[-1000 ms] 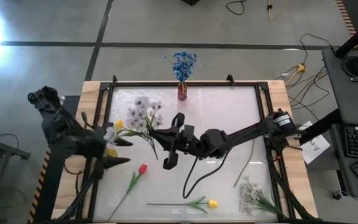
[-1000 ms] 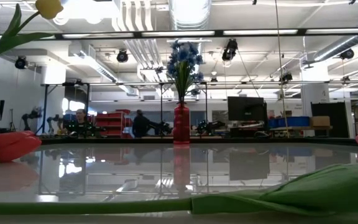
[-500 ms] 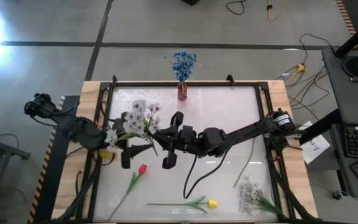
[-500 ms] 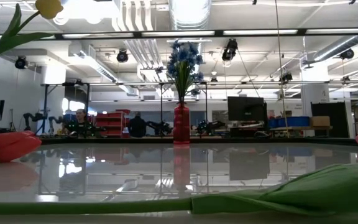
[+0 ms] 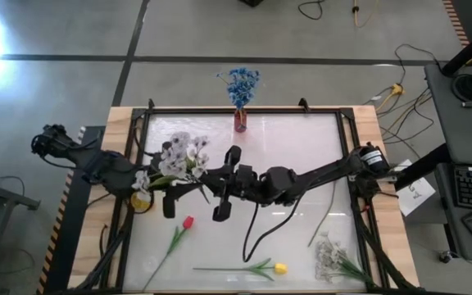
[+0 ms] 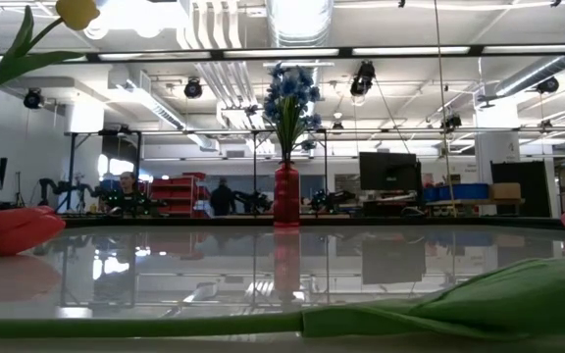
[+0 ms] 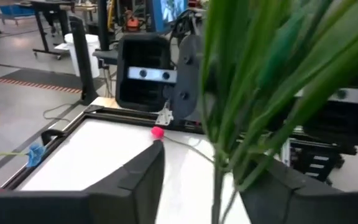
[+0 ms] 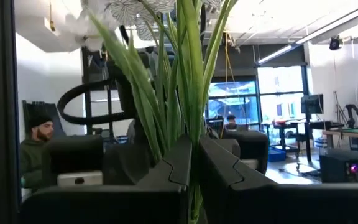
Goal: Sort flowers into vase by color
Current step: Put the top white flowers into the yellow flower vase
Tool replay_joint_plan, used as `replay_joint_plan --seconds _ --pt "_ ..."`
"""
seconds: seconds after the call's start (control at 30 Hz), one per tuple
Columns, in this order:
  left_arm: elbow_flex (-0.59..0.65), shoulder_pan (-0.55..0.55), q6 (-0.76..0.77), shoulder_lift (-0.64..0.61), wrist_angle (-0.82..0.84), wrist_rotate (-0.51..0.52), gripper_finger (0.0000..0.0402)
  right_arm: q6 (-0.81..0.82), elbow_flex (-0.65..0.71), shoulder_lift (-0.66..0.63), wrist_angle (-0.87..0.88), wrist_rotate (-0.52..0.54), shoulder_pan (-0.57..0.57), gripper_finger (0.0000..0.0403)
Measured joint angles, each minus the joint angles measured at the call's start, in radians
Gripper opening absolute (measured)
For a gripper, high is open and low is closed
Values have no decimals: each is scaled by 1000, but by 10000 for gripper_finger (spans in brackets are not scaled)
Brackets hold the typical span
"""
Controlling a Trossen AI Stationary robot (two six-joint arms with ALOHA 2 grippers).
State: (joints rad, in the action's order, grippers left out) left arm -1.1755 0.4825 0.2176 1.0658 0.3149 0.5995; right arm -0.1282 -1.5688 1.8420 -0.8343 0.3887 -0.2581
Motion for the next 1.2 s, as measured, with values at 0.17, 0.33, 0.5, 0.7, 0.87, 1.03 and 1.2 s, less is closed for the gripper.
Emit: replay_joint_plan --seconds 0.17,0.33,0.5,0.7,0.87,1.03,1.2 --pt "-5 -9 -51 12 1 -11 82 12 0 0 56 0 0 54" --pt "-44 -9 -63 -6 121 -46 8 11 1 -5 69 4 -9 140" --pt "-170 5 -97 -22 440 -140 8 -27 1 -42 66 23 -38 208" --pt "-199 17 -154 -139 605 -457 1 -127 1 -70 79 135 -85 245" --pt "-95 41 -161 -271 594 -568 1 -244 1 -76 76 307 -136 249" --pt "35 54 -226 -397 592 -664 0 -293 1 -76 76 460 -185 244" --pt "157 54 -197 -568 535 -692 0 -255 1 -82 70 627 -232 243"
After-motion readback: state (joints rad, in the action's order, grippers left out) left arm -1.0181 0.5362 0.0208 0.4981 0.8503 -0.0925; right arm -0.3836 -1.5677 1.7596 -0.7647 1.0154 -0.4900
